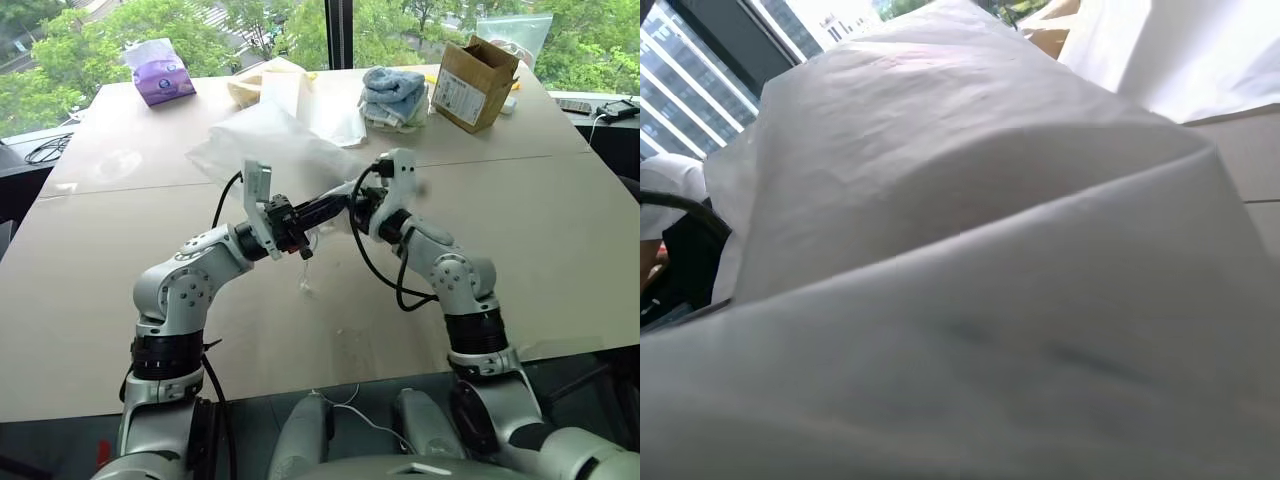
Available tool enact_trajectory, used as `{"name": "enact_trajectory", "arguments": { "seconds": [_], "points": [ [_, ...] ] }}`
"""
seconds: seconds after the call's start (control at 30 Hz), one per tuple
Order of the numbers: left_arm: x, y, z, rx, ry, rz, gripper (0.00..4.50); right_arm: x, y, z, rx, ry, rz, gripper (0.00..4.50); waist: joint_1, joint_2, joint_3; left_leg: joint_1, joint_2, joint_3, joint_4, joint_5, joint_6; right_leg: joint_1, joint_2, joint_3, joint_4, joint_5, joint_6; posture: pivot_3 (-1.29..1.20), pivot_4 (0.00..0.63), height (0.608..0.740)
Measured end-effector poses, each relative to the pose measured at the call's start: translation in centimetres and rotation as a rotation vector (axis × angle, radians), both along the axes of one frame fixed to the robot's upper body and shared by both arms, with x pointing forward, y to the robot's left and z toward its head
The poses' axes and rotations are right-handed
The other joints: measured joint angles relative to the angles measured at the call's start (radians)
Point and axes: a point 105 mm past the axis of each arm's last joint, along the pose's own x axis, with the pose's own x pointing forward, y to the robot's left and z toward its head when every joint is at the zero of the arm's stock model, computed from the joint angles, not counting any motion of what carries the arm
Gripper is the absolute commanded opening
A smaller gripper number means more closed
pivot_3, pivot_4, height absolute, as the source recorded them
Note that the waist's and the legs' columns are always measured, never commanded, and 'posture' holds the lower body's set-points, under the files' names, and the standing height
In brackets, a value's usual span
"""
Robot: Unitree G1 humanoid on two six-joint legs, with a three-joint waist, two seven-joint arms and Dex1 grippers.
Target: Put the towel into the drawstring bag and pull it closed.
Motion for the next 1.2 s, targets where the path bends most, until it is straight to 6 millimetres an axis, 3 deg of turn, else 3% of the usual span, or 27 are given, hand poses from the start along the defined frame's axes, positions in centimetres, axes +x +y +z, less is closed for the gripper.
{"name": "enact_trajectory", "arguments": {
  "seconds": [0.03,0.13,0.23,0.33,0.4,0.67,0.77,0.9,1.03,1.2],
  "points": [
    [0.0,0.1,0.0,0.002,0.001,0.002,0.0,0.2,-0.4,-0.1,0.009,0.007,-0.012,0.06,0.003,0.0,0.0,-0.001,0.0,0.0,0.0,0.0,0.0,0.0,0.0,0.0,0.0,0.0,0.0,0.0,0.15,0.74],
    [0.0,-0.1,0.1,0.0,-0.002,-0.004,0.0,-1.4,1.1,0.3,0.024,-0.012,0.094,0.06,-0.004,0.0,0.0,0.0,0.0,0.001,-0.001,0.0,0.0,-0.001,0.0,0.001,0.0,0.0,0.0,0.0,0.15,0.74],
    [0.0,-0.2,0.2,-0.004,-0.003,-0.003,0.0,-0.7,0.3,-0.4,0.021,0.026,0.041,0.06,-0.001,0.0,0.0,-0.001,0.0,0.001,0.0,0.0,0.0,-0.001,0.0,0.001,0.0,0.0,0.0,0.0,0.15,0.74],
    [0.1,-0.3,0.2,-0.012,-0.003,-0.002,0.0,-1.4,1.1,0.3,0.027,-0.009,0.095,0.06,-0.004,0.0,0.0,0.0,0.0,0.001,-0.001,0.0,0.0,-0.001,0.0,0.001,0.0,0.0,0.0,0.0,0.15,0.74],
    [0.1,-0.4,0.3,-0.016,-0.005,-0.004,0.0,-1.3,1.0,0.3,0.023,-0.005,0.084,1.15,-0.003,0.0,0.0,0.0,0.0,0.001,0.0,0.0,0.0,-0.001,0.0,0.001,0.0,0.0,0.0,0.0,0.15,0.74],
    [0.7,-0.8,1.4,-0.071,-0.017,0.005,0.0,-1.9,1.7,0.0,-0.062,-0.041,0.131,4.39,-0.001,0.0,0.0,0.0,0.0,0.001,0.0,0.0,0.0,0.0,0.0,0.001,0.0,0.0,0.0,0.0,0.15,0.74],
    [1.3,-0.5,1.4,-0.099,0.007,0.027,0.0,-2.2,1.0,0.0,-0.1,-0.054,0.149,4.39,-0.001,0.0,0.0,-0.001,0.0,0.001,0.0,0.0,0.0,-0.001,0.0,0.001,0.0,0.0,0.0,0.0,0.15,0.74],
    [1.7,0.0,1.8,-0.133,0.0,0.036,0.0,-2.8,-0.5,0.7,0.006,-0.017,0.183,4.39,0.0,0.0,0.0,-0.001,0.0,0.001,0.0,0.0,0.0,0.0,0.0,0.001,0.0,0.0,0.0,0.0,0.15,0.74],
    [2.0,0.1,1.3,-0.141,0.022,0.032,0.0,-3.6,-2.4,1.2,-0.003,-0.045,0.208,4.39,0.004,0.0,0.0,-0.001,0.0,0.001,0.0,0.0,0.0,0.0,0.0,0.001,-0.001,0.0,0.0,0.0,0.15,0.74],
    [2.6,0.3,0.6,-0.158,0.057,0.032,0.0,-6.0,-4.2,3.0,0.012,-0.12,0.315,4.39,0.006,0.0,0.0,-0.001,0.0,0.001,0.0,0.0,0.0,0.0,0.0,0.001,-0.001,0.0,0.0,0.0,0.15,0.74]
  ]
}}
